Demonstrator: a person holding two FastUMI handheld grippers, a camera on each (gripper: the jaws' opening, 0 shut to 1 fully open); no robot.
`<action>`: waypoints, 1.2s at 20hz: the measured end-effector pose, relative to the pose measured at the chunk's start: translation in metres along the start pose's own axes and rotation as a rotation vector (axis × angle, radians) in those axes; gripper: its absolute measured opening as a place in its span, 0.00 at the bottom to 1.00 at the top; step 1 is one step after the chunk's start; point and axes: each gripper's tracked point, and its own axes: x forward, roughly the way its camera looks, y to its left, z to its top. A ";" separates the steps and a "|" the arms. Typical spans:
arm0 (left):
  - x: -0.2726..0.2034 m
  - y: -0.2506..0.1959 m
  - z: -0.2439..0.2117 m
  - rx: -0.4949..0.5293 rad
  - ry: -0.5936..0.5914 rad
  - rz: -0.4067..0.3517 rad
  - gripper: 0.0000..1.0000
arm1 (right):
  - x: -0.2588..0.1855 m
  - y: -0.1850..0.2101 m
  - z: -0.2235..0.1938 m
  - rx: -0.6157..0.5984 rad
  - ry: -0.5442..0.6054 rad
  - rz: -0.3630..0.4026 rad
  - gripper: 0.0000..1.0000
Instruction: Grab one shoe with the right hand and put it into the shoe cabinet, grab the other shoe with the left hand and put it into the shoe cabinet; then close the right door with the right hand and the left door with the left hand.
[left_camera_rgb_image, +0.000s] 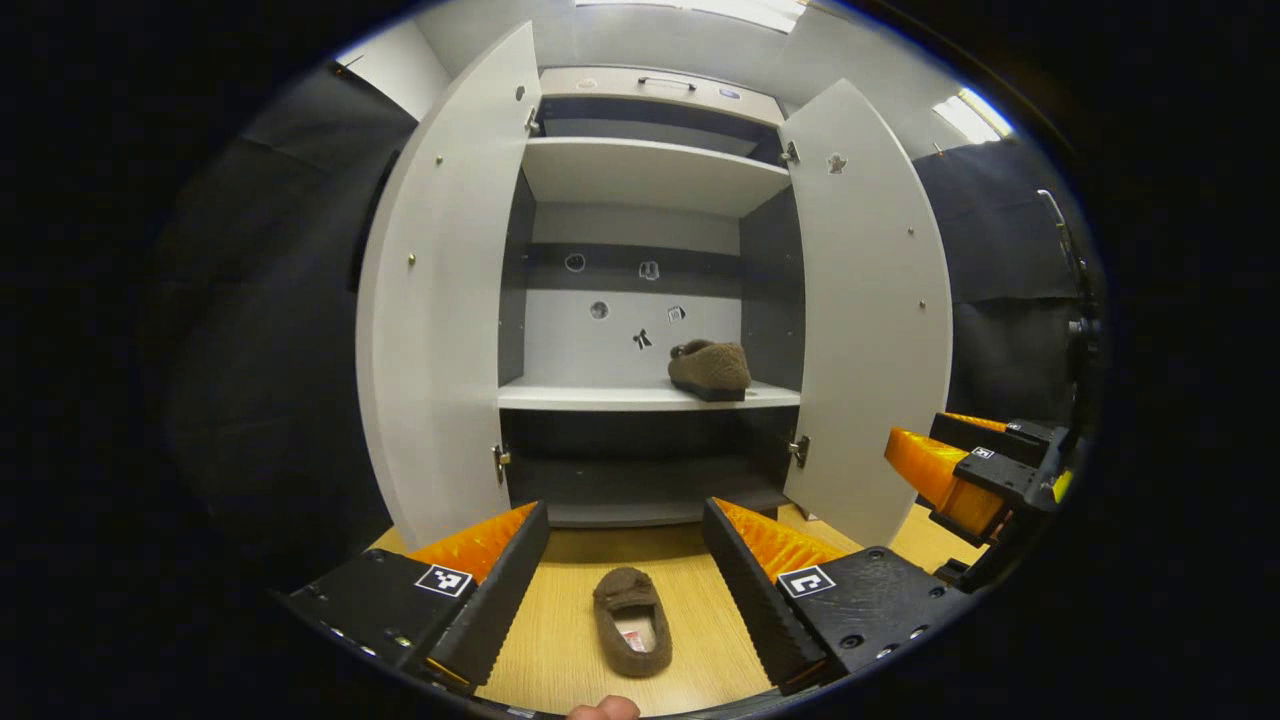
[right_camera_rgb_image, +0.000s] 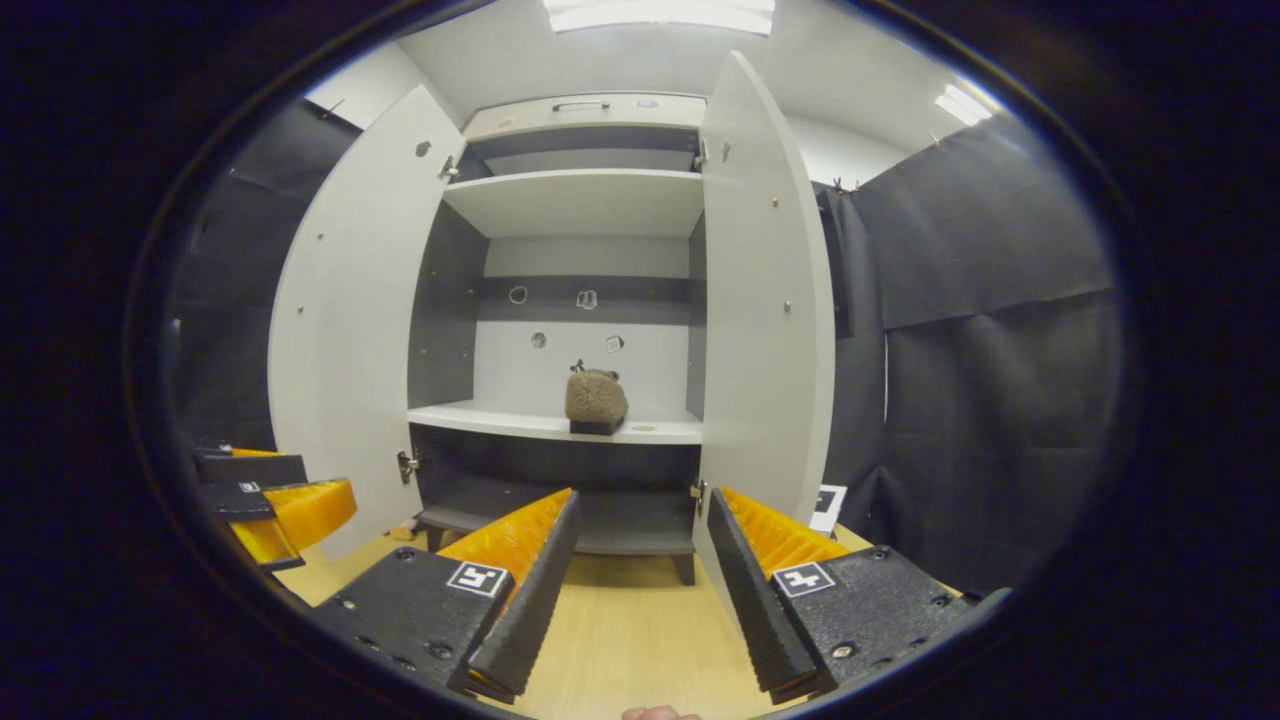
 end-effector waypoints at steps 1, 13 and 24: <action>0.006 0.001 -0.004 -0.003 0.035 -0.004 0.95 | -0.001 0.000 0.001 0.007 0.001 0.003 0.82; 0.064 0.028 -0.143 -0.044 0.417 0.002 0.95 | -0.010 -0.009 -0.019 0.012 0.056 0.005 0.82; 0.087 0.050 -0.220 -0.090 0.575 0.033 0.96 | -0.001 -0.014 -0.032 -0.013 0.124 -0.019 0.82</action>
